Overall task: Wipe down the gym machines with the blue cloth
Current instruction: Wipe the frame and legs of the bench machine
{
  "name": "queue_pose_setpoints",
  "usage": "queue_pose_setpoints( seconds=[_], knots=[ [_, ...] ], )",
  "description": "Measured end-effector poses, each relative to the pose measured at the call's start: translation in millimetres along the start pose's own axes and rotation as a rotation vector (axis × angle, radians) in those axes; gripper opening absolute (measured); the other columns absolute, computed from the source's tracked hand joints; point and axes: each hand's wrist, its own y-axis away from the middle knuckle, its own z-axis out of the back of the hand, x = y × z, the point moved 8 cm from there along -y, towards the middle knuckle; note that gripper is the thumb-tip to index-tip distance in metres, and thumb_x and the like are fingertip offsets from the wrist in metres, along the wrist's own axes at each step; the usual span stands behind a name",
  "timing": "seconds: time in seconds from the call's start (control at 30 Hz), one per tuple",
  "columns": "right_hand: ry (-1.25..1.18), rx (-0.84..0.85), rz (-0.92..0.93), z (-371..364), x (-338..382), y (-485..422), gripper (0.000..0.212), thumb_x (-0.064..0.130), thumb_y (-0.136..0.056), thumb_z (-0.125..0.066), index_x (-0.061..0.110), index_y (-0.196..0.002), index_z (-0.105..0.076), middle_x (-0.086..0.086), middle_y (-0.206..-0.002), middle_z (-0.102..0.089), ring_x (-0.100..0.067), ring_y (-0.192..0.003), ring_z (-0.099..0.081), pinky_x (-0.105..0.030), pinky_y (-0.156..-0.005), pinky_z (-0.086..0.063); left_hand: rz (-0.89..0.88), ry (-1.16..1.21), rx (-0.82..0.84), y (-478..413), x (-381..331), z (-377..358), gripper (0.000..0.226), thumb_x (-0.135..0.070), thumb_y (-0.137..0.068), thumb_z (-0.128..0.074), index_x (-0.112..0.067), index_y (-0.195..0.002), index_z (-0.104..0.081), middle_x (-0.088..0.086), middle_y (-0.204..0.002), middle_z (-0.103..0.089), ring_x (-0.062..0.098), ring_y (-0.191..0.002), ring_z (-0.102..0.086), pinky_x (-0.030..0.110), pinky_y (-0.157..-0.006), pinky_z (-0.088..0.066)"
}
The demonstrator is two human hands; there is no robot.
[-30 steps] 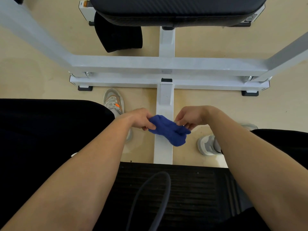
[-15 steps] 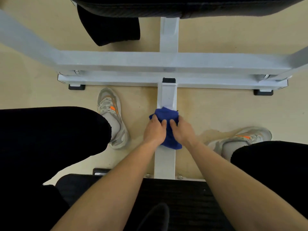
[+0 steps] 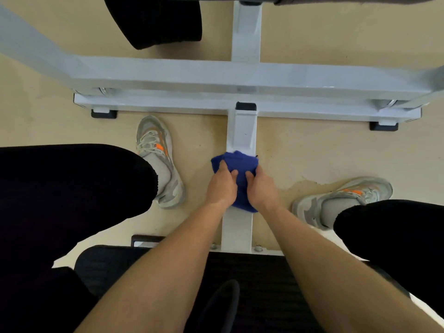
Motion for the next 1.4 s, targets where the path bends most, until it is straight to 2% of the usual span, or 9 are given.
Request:
queue_pose_setpoints(
  seconds=[0.27, 0.33, 0.53, 0.63, 0.8, 1.0, 1.1, 1.27, 1.4],
  knots=[
    [0.123, 0.136, -0.071, -24.6, -35.0, 51.7, 0.029, 0.031, -0.104, -0.043, 0.006, -0.117, -0.050, -0.011, -0.104, -0.063, -0.025, -0.090, -0.061, -0.030, -0.075, -0.039, 0.001, -0.261, 0.102, 41.3, 38.8, -16.3, 0.028, -0.028, -0.105, -0.037, -0.010, -0.126, -0.043, 0.009, -0.103, -0.063, 0.019, -0.084, -0.057, 0.031, -0.072, -0.042],
    [0.158, 0.128, -0.076, -20.8, -29.3, 46.0, 0.025, 0.031, -0.106, -0.041, 0.008, -0.108, -0.050, -0.005, -0.094, -0.060, -0.016, -0.077, -0.055, -0.027, -0.072, -0.036, -0.001, -0.236, 0.080, 38.9, 34.5, -11.3, 0.027, -0.029, -0.105, -0.037, -0.010, -0.122, -0.046, 0.010, -0.103, -0.064, 0.022, -0.086, -0.060, 0.033, -0.072, -0.044],
    [0.086, -0.041, 0.004, 16.5, 19.9, -15.8, 0.025, 0.028, -0.104, -0.042, 0.008, -0.115, -0.053, -0.003, -0.096, -0.056, -0.023, -0.086, -0.055, -0.032, -0.075, -0.037, -0.036, -0.126, -0.022, -11.1, -15.0, 19.2, 0.026, -0.026, -0.104, -0.041, -0.009, -0.120, -0.052, 0.012, -0.110, -0.062, 0.028, -0.098, -0.060, 0.040, -0.086, -0.048],
    [0.077, -0.065, 0.005, 25.1, 34.6, -37.2, 0.028, 0.028, -0.105, -0.039, 0.009, -0.118, -0.055, -0.003, -0.097, -0.057, -0.021, -0.084, -0.052, -0.031, -0.074, -0.037, -0.060, -0.123, -0.013, -34.1, -36.4, 31.9, 0.025, -0.023, -0.103, -0.043, -0.008, -0.121, -0.052, 0.011, -0.113, -0.061, 0.024, -0.097, -0.057, 0.034, -0.083, -0.044],
    [0.080, -0.015, -0.042, 9.8, 10.7, -0.1, 0.026, 0.033, -0.104, -0.042, 0.011, -0.097, -0.053, -0.010, -0.098, -0.064, -0.022, -0.079, -0.054, -0.032, -0.072, -0.038, -0.048, -0.153, 0.009, -4.1, -9.8, 16.9, 0.024, -0.026, -0.101, -0.047, -0.011, -0.119, -0.054, 0.010, -0.112, -0.063, 0.024, -0.098, -0.059, 0.033, -0.084, -0.045],
    [0.375, 0.190, -0.077, -16.3, -29.2, 67.5, 0.035, 0.036, -0.104, -0.045, 0.004, -0.110, -0.059, -0.012, -0.102, -0.064, -0.027, -0.098, -0.061, -0.029, -0.076, -0.037, -0.021, -0.412, 0.154, 53.3, 38.7, -10.0, 0.027, -0.026, -0.101, -0.050, -0.006, -0.115, -0.061, 0.013, -0.115, -0.066, 0.029, -0.105, -0.061, 0.034, -0.086, -0.045],
    [0.535, 0.227, -0.108, -18.6, -31.9, 80.6, 0.038, 0.037, -0.104, -0.042, 0.005, -0.115, -0.060, -0.013, -0.116, -0.064, -0.027, -0.110, -0.060, -0.032, -0.091, -0.042, -0.007, -0.459, 0.201, 63.0, 46.8, -13.4, 0.028, -0.026, -0.101, -0.049, -0.007, -0.117, -0.061, 0.013, -0.117, -0.065, 0.029, -0.106, -0.061, 0.035, -0.090, -0.045],
    [0.249, 0.132, -0.098, -12.9, -25.1, 59.3, 0.028, 0.029, -0.103, -0.049, 0.006, -0.114, -0.058, -0.013, -0.111, -0.066, -0.020, -0.085, -0.055, -0.029, -0.075, -0.039, -0.001, -0.350, 0.113, 54.9, 40.1, -4.1, 0.024, -0.026, -0.103, -0.047, -0.007, -0.106, -0.061, 0.012, -0.108, -0.065, 0.026, -0.096, -0.061, 0.032, -0.078, -0.043],
    [0.128, 0.015, -0.058, 6.4, 2.1, 22.2, 0.024, 0.024, -0.102, -0.049, 0.006, -0.116, -0.057, -0.010, -0.108, -0.065, -0.020, -0.084, -0.051, -0.030, -0.074, -0.038, -0.051, -0.280, 0.003, 22.9, 10.4, 13.9, 0.023, -0.022, -0.102, -0.047, -0.004, -0.105, -0.061, 0.015, -0.107, -0.067, 0.030, -0.098, -0.061, 0.037, -0.082, -0.047]
  ],
)
